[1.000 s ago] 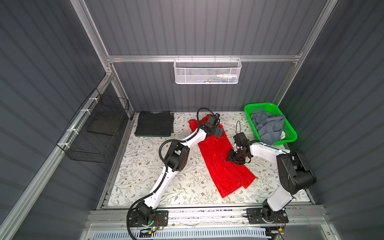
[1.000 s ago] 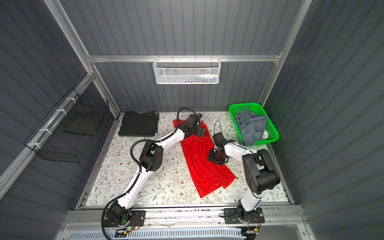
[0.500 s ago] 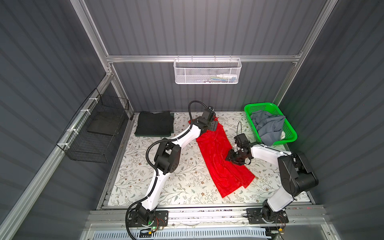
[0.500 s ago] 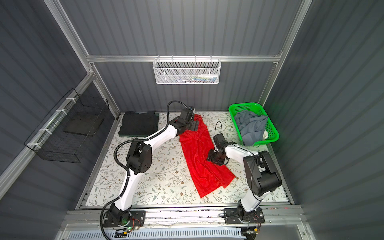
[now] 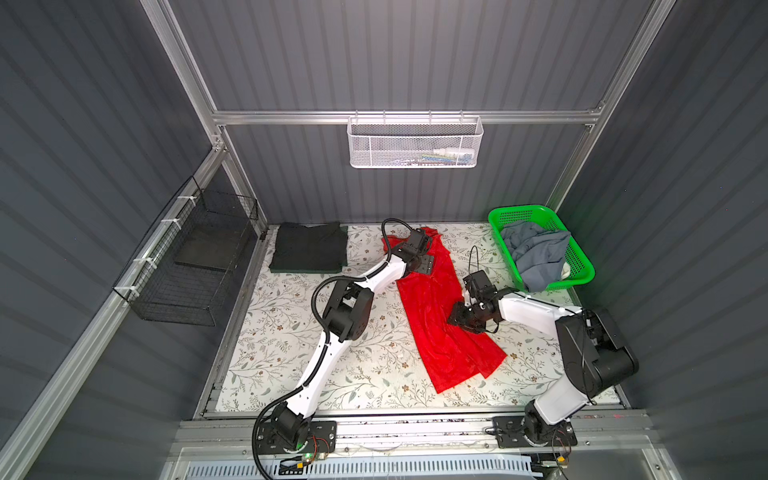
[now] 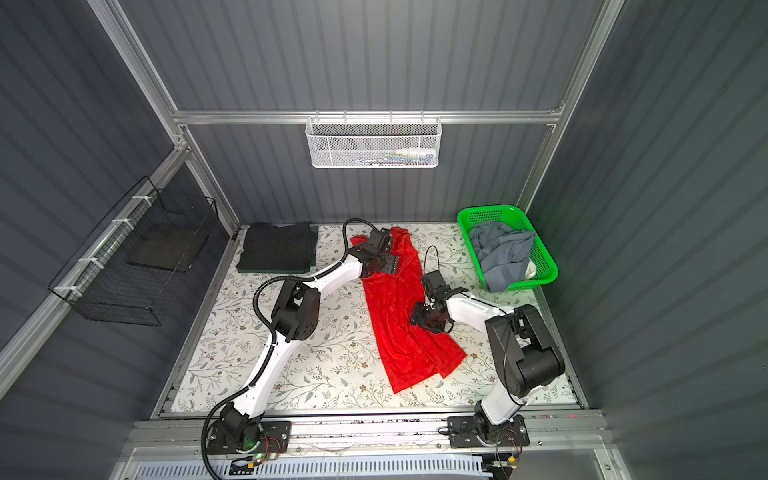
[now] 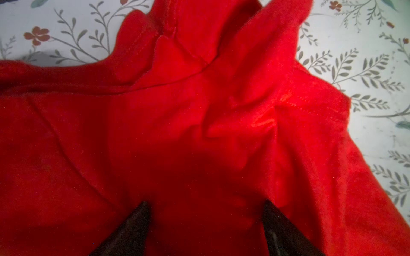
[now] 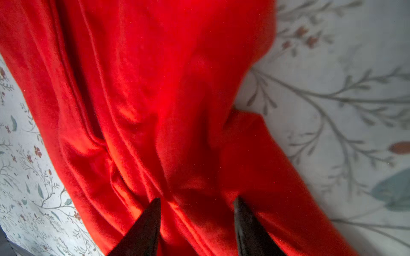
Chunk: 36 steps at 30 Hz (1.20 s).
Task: Fold and stack the t-shirts
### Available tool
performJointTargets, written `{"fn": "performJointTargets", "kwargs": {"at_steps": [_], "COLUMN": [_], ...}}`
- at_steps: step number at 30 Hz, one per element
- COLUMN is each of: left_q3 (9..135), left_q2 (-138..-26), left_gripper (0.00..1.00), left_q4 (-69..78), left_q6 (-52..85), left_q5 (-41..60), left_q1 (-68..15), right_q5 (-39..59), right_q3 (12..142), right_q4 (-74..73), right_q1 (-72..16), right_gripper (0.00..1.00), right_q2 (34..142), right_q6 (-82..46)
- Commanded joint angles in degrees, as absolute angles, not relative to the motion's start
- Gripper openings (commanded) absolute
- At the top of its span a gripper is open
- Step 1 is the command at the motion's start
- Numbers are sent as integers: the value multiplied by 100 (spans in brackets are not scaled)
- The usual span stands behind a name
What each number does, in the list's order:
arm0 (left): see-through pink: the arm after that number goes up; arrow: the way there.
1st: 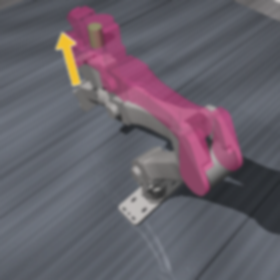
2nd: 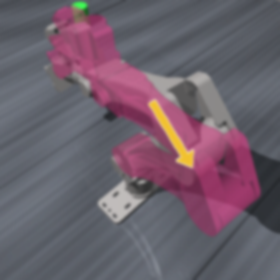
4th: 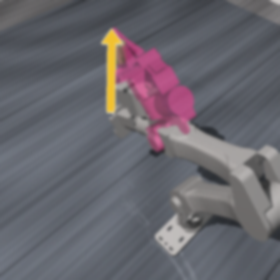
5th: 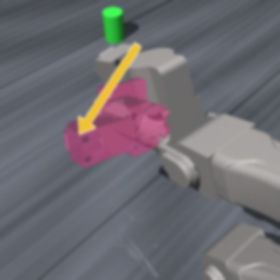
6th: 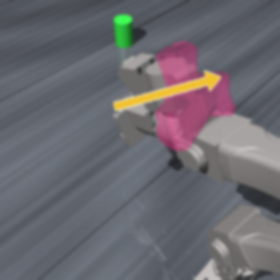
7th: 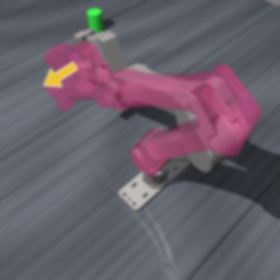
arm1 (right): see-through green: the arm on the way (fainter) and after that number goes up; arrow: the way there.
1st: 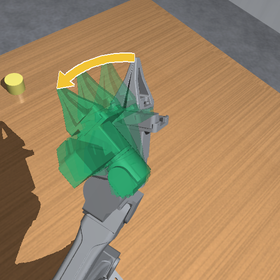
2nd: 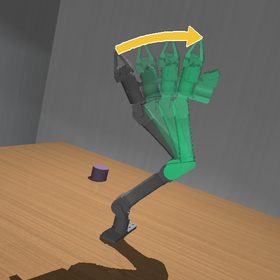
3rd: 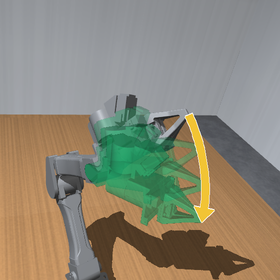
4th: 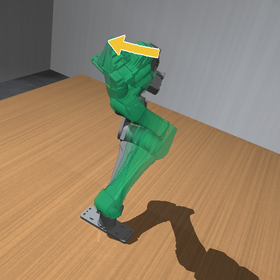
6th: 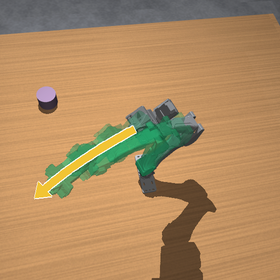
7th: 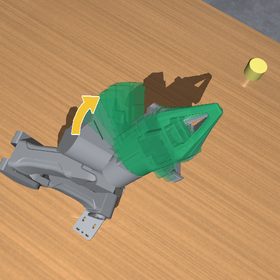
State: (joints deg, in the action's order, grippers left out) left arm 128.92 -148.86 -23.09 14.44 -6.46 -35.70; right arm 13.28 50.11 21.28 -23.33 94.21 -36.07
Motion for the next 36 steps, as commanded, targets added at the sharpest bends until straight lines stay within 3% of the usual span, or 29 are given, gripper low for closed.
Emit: {"fn": "performJointTargets", "kwargs": {"at_steps": [1,10,14,18,20,25,32,36], "left_q3": [13172,14435,14328,13767,13478,12598,11779,10789], "left_q2": [-15342,-16106,-15986,-15430,-15109,-14244,-13215,-12305], "left_gripper": [81,83,84,94,100,100,100,100], "left_q4": [-2604,-2197,-1940,-1873,-1885,-1686,-1679,-1753], "left_q6": [1648,2194,2216,1996,1914,1804,1730,1670], "left_q5": [-85,810,1116,1250,1343,1511,1247,626], "left_q1": [-3422,-2931,-2804,-2804,-2804,-2812,-2837,-2958], "right_q5": [1493,1857,2100,1998,1987,1663,1387,1224], "right_q3": [4728,4921,4890,4808,4840,4896,4848,4710], "right_q4": [2841,2842,2874,2948,3051,3216,3335,3381], "right_q1": [-2616,-3000,-3075,-3070,-3074,-3084,-3077,-3084], "right_gripper": [54,55,55,57,61,72,98,99], "right_q2": [9790,9743,9576,9219,9069,8677,8263,7955], "right_q6": [-3744,-3989,-4110,-4238,-4263,-4338,-4427,-4514]}}
